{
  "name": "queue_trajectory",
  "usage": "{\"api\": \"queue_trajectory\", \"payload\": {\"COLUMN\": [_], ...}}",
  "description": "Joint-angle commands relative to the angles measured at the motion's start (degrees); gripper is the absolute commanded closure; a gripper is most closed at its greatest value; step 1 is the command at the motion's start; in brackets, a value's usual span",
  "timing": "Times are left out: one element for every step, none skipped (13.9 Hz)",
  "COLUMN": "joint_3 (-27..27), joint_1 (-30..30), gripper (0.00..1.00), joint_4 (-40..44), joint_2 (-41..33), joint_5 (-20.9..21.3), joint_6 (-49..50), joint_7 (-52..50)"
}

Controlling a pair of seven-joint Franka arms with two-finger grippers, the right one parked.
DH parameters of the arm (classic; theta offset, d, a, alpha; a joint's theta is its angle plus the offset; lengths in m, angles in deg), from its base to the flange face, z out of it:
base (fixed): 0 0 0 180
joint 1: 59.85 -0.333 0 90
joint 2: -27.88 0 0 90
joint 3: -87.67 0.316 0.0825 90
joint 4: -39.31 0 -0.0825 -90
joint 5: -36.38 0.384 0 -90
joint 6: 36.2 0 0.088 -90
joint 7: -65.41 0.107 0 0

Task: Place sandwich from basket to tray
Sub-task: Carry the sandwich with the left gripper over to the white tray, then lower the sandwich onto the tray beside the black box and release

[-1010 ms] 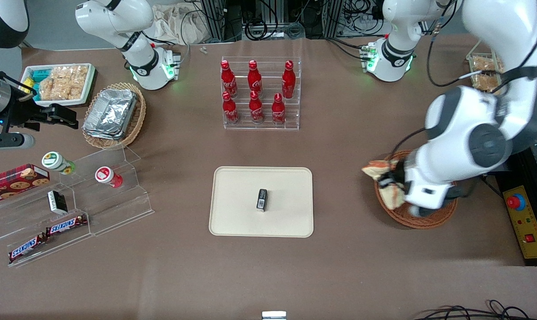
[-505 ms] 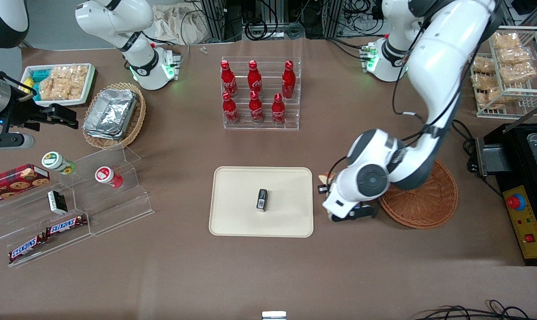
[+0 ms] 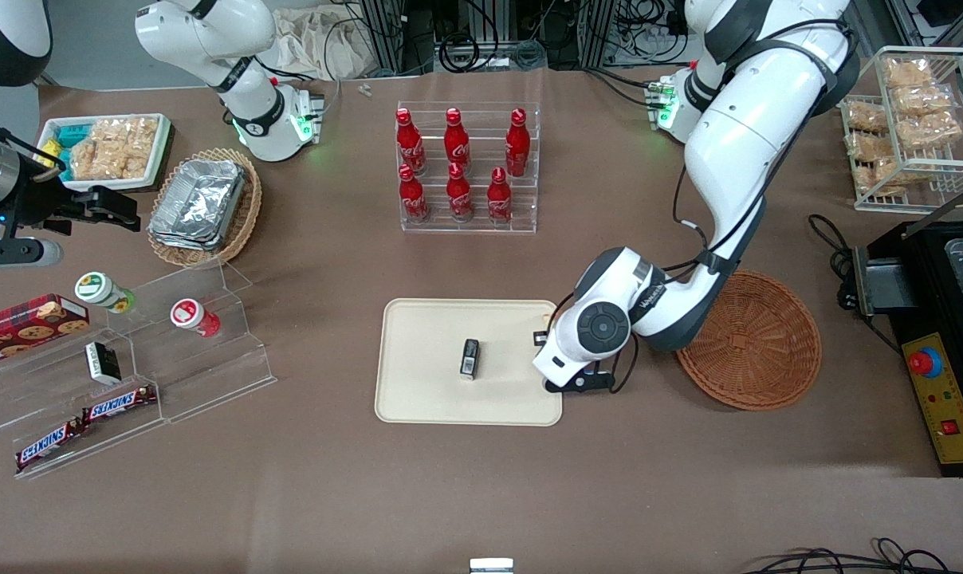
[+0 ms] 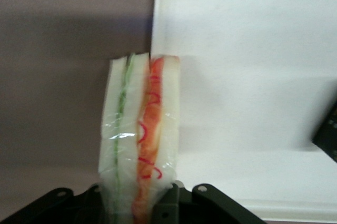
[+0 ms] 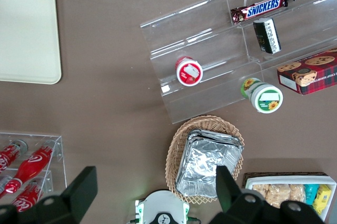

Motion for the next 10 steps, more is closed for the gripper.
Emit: {"api": "queue_trajectory", "payload": {"joint_3": [0.43,0.69,0.95,1.04,1.48,1.66,1.75,1.75,1.75,1.75], "joint_1": [2.33,2.77,3.04,3.65,4.18,4.44,4.44,4.44,4.36,4.36], "gripper": [1.00,1.00,1.00,1.00,1.00,1.00,0.84,0.52,0.23,0.07], "joint_4": [4.18,5.06,5.68,6.73,7.87,8.66,8.85,8.94,8.94,8.94], "joint_2": [1.47,1.82,2.78,4.01,5.85,7.26,7.71,7.71,7.45,7.10], "joint_5": [1.02,1.02,1.02,1.72,3.12,4.18,4.28,4.36,4.36,4.36], "joint_6": [0.88,0.88,0.88,0.71,0.18,-1.04,-1.92,-2.02,-1.76,-1.49], "joint_7": [0.14,0.14,0.14,0.14,0.05,0.05,0.05,0.40,0.40,0.14]}}
